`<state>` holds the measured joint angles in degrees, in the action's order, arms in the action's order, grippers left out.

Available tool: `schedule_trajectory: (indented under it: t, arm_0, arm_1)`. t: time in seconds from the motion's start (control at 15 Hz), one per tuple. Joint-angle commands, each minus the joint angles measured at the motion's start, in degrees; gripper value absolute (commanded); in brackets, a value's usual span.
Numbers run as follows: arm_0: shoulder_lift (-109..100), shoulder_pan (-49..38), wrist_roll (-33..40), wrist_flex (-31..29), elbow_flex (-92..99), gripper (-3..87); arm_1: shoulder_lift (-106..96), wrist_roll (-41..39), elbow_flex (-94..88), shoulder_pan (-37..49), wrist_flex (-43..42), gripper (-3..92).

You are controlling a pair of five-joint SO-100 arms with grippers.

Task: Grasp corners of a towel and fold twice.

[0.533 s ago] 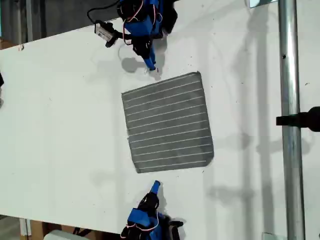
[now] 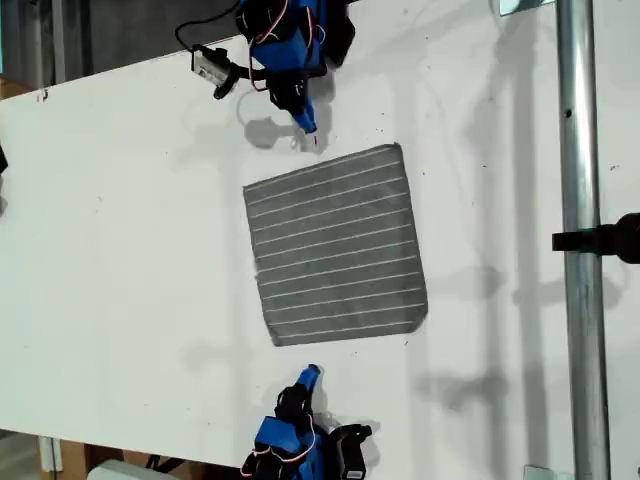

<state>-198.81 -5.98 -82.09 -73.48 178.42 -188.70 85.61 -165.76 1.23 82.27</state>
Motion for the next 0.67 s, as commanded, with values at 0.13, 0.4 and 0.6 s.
schedule_trajectory:
  t: [0.13, 0.4, 0.6]
  arm_0:
    - [-0.4, 0.3, -0.6, -0.3, 0.4, -2.9]
    - [-0.4, 0.1, 0.0, -0.3, 0.4, -2.9]
    - [-0.4, 0.0, -0.2, -0.3, 0.4, -2.9]
  arm_1:
    - [25.1, -11.1, 22.2, -7.6, -12.0, -0.2]
    - [57.4, -16.8, 54.1, -21.6, 1.1, -0.2]
    - [75.6, -17.3, 64.6, -28.2, 10.0, 6.1]
